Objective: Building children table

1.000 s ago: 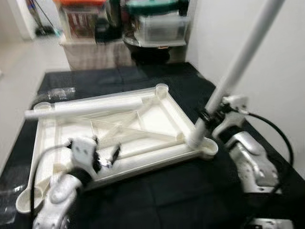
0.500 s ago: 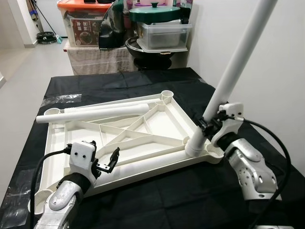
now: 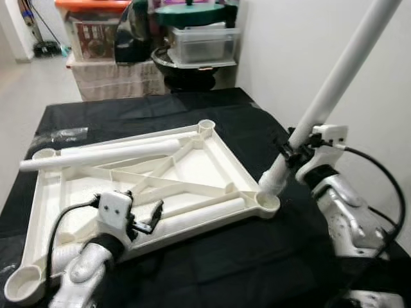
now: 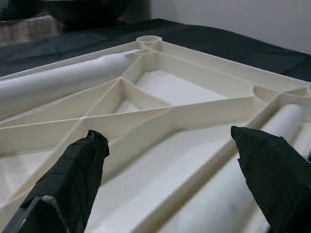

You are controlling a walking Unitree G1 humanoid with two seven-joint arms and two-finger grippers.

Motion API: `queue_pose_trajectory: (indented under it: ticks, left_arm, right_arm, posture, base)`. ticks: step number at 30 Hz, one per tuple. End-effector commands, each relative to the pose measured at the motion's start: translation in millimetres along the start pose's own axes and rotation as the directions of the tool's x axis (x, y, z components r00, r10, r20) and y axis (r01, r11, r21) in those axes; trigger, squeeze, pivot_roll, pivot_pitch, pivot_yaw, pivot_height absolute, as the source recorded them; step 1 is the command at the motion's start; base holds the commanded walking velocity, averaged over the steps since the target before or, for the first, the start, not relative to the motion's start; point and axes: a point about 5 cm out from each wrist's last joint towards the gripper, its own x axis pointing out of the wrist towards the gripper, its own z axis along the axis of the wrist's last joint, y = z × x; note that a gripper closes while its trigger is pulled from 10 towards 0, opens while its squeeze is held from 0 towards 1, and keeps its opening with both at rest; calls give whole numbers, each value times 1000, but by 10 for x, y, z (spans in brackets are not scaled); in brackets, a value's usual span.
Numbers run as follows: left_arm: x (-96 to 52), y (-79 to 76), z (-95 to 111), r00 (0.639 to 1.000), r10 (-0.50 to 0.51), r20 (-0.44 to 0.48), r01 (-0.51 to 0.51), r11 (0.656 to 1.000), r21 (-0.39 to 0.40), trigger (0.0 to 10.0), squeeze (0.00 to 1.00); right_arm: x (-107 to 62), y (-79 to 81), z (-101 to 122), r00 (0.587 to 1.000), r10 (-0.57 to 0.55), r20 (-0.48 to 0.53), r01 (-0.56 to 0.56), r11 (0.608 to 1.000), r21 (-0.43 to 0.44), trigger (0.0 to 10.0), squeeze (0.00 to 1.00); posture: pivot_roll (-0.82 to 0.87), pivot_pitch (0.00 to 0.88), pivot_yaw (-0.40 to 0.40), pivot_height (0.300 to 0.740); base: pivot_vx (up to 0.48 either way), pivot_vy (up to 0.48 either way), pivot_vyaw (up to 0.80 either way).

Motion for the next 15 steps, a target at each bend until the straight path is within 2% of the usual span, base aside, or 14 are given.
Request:
queue_pose_trajectory:
  ticks: [1,7,15]
  left_arm:
    - [-11,26,-27,1000,6,-10,-6,1000,4,10000,0]
    - [-6,-3,-51,1000,-4,-17,4,1000,12,10000,0]
    - [1,-13,-87,1000,-7,-28,7,1000,15,10000,0]
  right_arm:
    - [26,18,30,1000,9,27,-9,1000,2,0,0]
    - [24,16,-1,1000,7,19,-7,1000,-7,0,0]
    - [-2,124,-65,998,61,-6,-61,998,-18,0,0]
  posture:
    - [26,0,-50,740]
    - [24,0,-50,740]
    - [19,0,-50,740]
  base:
    - [0,0,0]
    - [0,0,0]
    - [0,0,0]
